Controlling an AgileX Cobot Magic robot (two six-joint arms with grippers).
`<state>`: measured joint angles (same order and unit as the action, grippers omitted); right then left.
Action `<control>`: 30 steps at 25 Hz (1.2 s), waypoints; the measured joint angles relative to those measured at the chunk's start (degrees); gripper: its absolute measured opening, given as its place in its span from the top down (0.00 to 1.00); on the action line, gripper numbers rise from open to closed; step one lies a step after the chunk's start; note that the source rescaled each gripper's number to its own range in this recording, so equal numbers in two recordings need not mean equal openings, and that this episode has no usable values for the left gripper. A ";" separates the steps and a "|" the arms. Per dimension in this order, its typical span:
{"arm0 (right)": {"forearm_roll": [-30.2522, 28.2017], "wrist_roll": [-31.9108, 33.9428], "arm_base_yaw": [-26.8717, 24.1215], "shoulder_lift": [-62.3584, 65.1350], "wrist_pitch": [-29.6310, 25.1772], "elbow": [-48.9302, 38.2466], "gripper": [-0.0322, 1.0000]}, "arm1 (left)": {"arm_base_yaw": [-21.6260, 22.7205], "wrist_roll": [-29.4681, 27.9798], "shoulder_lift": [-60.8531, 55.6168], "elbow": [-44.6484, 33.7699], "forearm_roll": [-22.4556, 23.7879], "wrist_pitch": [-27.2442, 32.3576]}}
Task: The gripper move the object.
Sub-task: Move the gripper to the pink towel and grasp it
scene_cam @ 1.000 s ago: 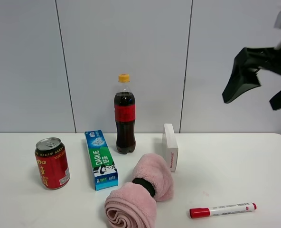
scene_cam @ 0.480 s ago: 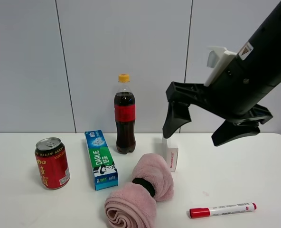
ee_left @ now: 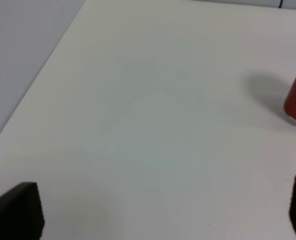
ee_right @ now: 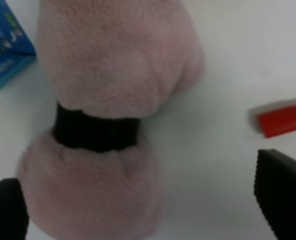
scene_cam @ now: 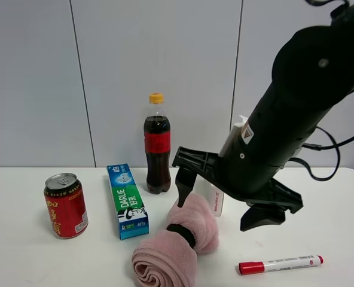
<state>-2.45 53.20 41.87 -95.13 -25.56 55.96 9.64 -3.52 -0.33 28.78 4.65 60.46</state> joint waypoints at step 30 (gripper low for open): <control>6.97 11.21 0.00 -9.40 10.83 0.02 0.17 | 0.00 0.00 0.00 0.00 0.00 0.00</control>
<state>4.52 64.41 41.87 -104.54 -14.73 55.98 9.64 -3.52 -0.33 28.78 4.65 60.46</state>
